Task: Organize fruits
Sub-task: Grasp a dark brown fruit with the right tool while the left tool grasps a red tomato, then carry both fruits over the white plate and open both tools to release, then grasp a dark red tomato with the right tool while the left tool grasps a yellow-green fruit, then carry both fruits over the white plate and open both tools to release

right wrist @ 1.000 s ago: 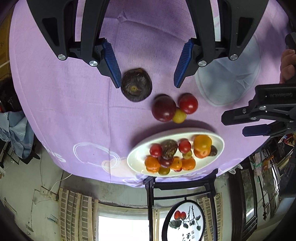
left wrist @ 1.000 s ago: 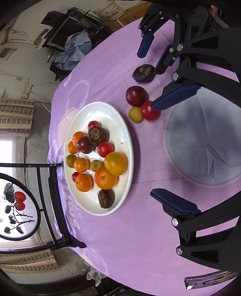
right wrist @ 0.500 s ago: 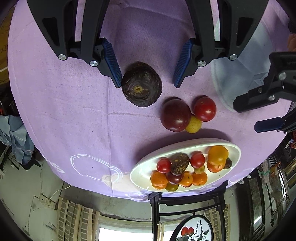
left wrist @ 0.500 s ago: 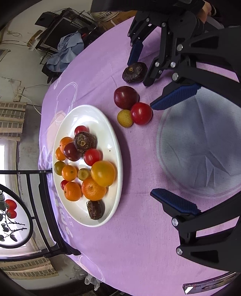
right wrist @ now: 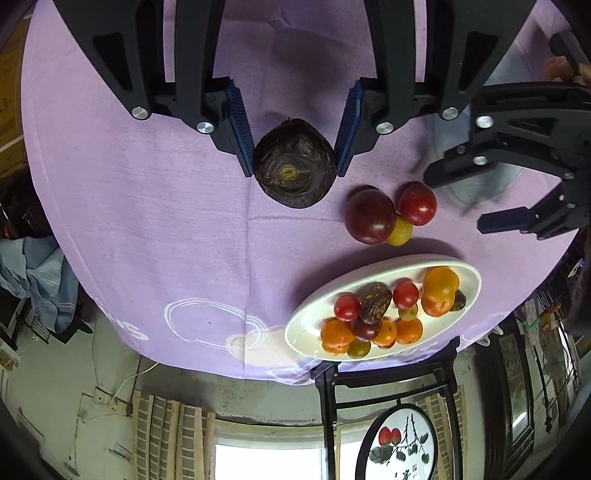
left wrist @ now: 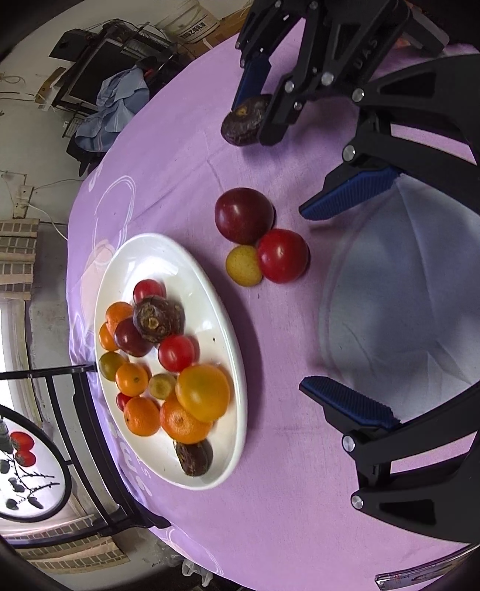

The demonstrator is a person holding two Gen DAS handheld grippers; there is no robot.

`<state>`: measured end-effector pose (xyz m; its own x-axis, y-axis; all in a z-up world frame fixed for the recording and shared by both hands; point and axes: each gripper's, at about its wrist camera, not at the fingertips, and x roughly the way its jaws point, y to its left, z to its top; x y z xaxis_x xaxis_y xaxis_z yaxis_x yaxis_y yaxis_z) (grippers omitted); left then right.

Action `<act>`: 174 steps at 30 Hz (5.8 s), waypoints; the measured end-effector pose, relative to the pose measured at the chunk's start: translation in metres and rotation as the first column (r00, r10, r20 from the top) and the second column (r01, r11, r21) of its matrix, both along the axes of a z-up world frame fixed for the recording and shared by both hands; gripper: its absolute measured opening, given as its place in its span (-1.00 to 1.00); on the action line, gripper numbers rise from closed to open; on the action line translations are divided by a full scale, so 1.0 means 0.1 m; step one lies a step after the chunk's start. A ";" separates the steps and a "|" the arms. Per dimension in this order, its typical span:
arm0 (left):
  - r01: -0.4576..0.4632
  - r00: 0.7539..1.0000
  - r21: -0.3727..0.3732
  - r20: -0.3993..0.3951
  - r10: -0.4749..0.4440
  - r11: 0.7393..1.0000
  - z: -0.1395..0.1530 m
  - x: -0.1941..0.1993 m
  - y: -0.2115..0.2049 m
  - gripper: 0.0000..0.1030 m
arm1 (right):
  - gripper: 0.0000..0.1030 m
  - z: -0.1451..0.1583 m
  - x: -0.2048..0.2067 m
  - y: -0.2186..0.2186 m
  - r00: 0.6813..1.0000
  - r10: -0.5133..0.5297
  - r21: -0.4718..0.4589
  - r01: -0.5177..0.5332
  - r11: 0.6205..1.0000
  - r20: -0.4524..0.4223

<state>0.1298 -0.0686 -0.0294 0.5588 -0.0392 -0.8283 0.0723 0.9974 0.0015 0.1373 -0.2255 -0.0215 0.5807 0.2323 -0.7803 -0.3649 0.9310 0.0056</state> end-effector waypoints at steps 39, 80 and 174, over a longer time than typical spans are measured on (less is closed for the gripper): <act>-0.002 0.993 -0.040 0.116 0.007 0.999 0.67 -0.12 0.55 -0.37 | -0.14 0.47 -0.09 0.56 0.978 0.155 0.032 -0.161 0.986 0.138; -0.141 0.981 -0.098 0.117 0.153 0.985 0.61 0.20 0.80 0.36 | 0.10 0.24 0.22 0.55 0.994 0.099 0.030 -0.101 0.994 0.056; -0.187 0.969 0.008 0.168 0.183 0.982 0.66 0.95 1.03 0.44 | 0.13 0.37 0.86 1.24 0.983 0.145 0.091 -0.155 0.984 0.111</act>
<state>0.2243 0.0348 0.0364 0.6843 0.0964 -0.7228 -0.1166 0.9929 0.0221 0.2232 -0.1016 0.0155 0.6101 0.3956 -0.6864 -0.5035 0.8625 0.0495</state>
